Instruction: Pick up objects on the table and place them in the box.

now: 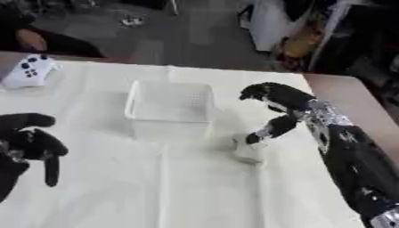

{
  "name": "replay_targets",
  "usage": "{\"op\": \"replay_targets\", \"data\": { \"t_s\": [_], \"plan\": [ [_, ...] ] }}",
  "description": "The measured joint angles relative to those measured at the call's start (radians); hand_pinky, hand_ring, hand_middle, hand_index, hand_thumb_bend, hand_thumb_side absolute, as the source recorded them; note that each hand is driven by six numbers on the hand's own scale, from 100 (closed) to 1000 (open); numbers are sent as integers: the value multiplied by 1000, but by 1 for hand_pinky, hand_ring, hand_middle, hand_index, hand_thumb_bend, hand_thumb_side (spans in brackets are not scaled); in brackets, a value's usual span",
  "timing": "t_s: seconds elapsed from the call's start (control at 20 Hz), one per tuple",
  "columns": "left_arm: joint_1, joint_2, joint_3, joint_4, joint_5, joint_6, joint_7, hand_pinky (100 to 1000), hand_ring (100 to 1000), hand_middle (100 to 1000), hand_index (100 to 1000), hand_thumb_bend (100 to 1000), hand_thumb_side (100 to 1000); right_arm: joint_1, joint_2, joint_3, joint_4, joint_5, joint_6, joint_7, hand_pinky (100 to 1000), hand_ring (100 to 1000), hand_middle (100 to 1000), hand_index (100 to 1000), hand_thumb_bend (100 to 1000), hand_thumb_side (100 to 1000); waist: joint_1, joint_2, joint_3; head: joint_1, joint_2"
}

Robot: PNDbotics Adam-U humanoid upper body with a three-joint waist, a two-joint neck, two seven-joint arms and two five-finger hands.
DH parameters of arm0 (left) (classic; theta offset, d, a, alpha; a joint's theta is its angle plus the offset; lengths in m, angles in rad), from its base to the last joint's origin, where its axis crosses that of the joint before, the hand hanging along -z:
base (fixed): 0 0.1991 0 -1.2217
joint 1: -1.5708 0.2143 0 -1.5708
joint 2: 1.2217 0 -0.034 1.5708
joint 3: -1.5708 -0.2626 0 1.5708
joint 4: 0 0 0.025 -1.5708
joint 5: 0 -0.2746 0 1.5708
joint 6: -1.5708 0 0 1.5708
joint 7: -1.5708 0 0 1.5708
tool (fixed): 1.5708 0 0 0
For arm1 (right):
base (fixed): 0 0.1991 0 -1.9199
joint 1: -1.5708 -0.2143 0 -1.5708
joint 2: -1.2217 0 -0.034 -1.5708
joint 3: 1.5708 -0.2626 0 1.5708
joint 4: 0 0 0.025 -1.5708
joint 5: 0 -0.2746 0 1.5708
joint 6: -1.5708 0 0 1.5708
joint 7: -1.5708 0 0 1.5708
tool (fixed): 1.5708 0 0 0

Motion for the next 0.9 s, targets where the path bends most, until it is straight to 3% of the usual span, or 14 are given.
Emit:
{"op": "replay_targets", "data": {
  "t_s": [0.5, 0.7, 0.9],
  "plan": [
    [0, 0, 5, 0, 0, 0, 0, 355, 713, 850, 925, 532, 910, 10, -1, 1, -1, -13, -25, 44, 916, 806, 873, 925, 1000, 1000, 0, 0, 2, 1, -44],
    [1, 0, 5, 0, 0, 0, 0, 354, 713, 850, 925, 530, 915, 35, -17, 25, -11, -56, -46, 78, 937, 845, 864, 927, 946, 1000, -3, 0, 2, 1, -44],
    [6, 0, 5, 0, -1, 2, 1, 354, 713, 850, 925, 529, 918, 52, -28, 38, -26, -109, -27, 141, 935, 843, 856, 925, 916, 1000, -3, -1, 2, 1, -38]
  ]
}}
